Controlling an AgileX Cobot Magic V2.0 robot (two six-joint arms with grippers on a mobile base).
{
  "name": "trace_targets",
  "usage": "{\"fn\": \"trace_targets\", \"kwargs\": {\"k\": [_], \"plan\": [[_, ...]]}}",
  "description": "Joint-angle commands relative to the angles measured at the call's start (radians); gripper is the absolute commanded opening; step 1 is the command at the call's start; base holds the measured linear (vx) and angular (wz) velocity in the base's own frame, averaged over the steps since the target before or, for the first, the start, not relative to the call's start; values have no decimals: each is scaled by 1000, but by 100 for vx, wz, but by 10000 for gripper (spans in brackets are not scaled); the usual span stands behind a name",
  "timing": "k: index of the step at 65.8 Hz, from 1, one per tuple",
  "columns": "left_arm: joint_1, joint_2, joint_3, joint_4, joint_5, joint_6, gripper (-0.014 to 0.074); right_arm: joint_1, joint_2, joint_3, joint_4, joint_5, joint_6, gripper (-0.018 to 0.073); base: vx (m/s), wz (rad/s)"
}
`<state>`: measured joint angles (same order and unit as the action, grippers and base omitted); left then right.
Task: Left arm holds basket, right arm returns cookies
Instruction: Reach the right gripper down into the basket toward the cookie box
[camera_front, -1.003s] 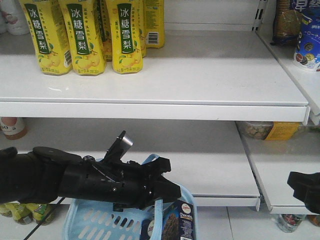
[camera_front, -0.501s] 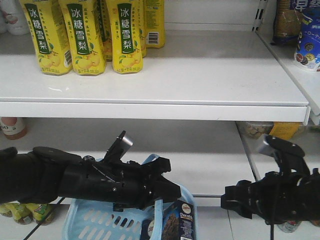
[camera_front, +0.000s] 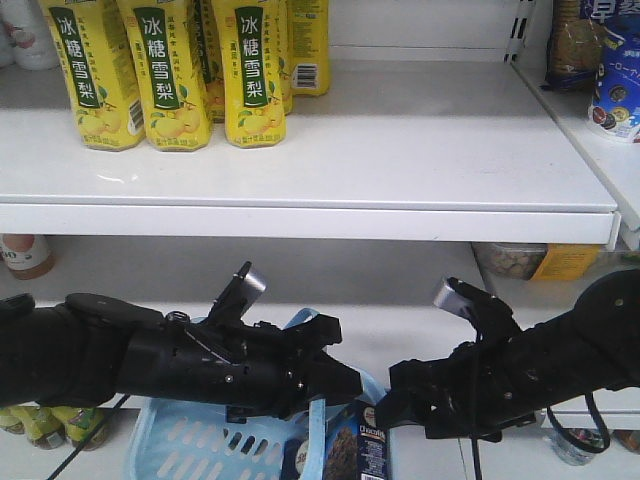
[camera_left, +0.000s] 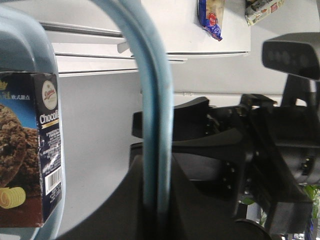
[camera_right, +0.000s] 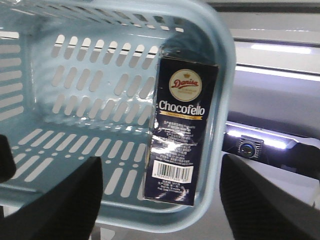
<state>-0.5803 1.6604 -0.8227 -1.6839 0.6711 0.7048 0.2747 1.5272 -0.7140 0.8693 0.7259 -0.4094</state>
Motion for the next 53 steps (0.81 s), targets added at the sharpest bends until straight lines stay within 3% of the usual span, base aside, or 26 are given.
{"fn": "trace_targets", "kwargs": {"k": [1,26,41,53], "plan": [[0,-47,-28,-52,38,15,-6,0,3,-27,93,30,-78,490,0,0],[0,-47,-28,-52,38,15,-6,2,87,-27,141,45,-135,490,0,0],[0,-47,-28,-52,38,15,-6,101,110,-26,150,-14,-148,489,0,0],[0,-47,-28,-52,38,15,-6,106,107,-26,152,-70,-129,489,0,0]]}}
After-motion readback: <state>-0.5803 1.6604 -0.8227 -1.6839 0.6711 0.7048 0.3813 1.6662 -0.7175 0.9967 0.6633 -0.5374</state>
